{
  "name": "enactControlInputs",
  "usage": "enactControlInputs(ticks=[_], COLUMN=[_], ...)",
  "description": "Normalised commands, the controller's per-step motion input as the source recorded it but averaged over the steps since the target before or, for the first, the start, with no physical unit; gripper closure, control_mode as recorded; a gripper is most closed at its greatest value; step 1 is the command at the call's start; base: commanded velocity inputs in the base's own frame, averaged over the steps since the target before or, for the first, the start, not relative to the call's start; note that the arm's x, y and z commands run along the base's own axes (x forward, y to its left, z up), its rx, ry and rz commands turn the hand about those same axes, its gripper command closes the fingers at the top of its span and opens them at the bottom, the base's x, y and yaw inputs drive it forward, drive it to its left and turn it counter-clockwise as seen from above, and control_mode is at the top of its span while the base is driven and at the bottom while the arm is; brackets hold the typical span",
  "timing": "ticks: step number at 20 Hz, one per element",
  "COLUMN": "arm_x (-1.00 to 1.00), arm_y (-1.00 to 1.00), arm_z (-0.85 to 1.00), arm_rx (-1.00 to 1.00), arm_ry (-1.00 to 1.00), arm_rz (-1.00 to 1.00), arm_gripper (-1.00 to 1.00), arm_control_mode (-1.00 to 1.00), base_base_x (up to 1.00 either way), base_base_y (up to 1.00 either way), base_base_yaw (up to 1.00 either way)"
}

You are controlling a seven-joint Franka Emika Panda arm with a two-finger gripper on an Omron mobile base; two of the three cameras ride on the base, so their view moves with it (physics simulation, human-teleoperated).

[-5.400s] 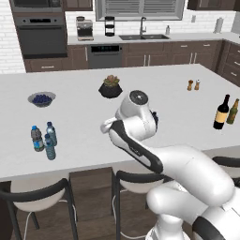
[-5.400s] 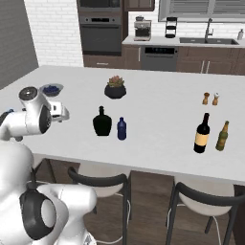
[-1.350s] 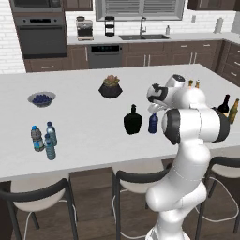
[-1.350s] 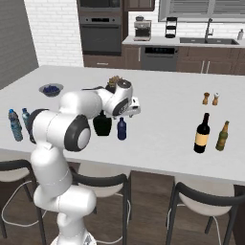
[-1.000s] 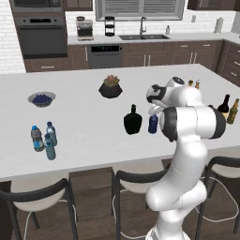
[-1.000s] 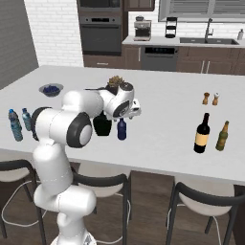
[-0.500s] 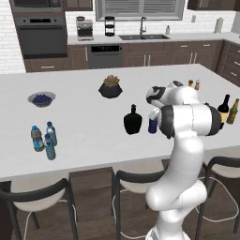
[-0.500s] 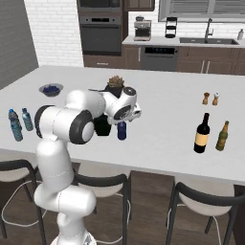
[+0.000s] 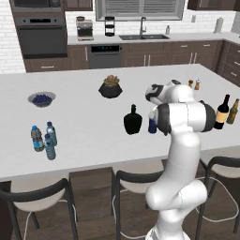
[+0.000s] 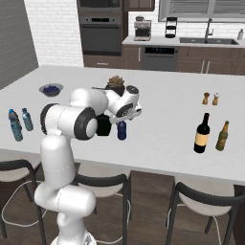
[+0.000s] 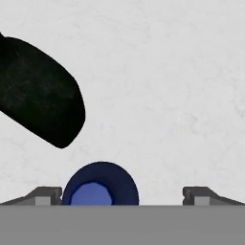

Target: Move the plastic bottles in the middle to the plastics group, and the glass bottles in the middle to the glass group.

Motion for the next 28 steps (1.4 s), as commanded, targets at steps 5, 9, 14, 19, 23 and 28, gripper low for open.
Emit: enactControlInputs(ticks=[5, 9, 14, 19, 23, 28], arm_x=[0.0, 0.0, 0.0, 0.0, 0.0, 0.0], arm_y=[0.03, 0.1, 0.11, 0.01, 0.0, 0.0], arm_z=[-0.04, -0.05, -0.1, -0.04, 0.0, 0.0], arm_rx=[0.0, 0.0, 0.0, 0.0, 0.0, 0.0], arm_ry=[0.02, 0.0, 0.0, 0.0, 0.0, 0.0], arm_rz=[0.04, 0.04, 0.04, 0.02, 0.0, 0.0], arm_gripper=[-1.0, -1.0, -1.0, -1.0, -1.0, 1.0], arm_control_mode=[-1.0, -1.0, -1.0, -1.0, -1.0, -1.0], base_base_x=[0.0, 0.0, 0.0, 0.0, 0.0, 0.0], base_base_y=[0.0, 0.0, 0.0, 0.0, 0.0, 0.0], base_base_yaw=[0.0, 0.0, 0.0, 0.0, 0.0, 0.0])
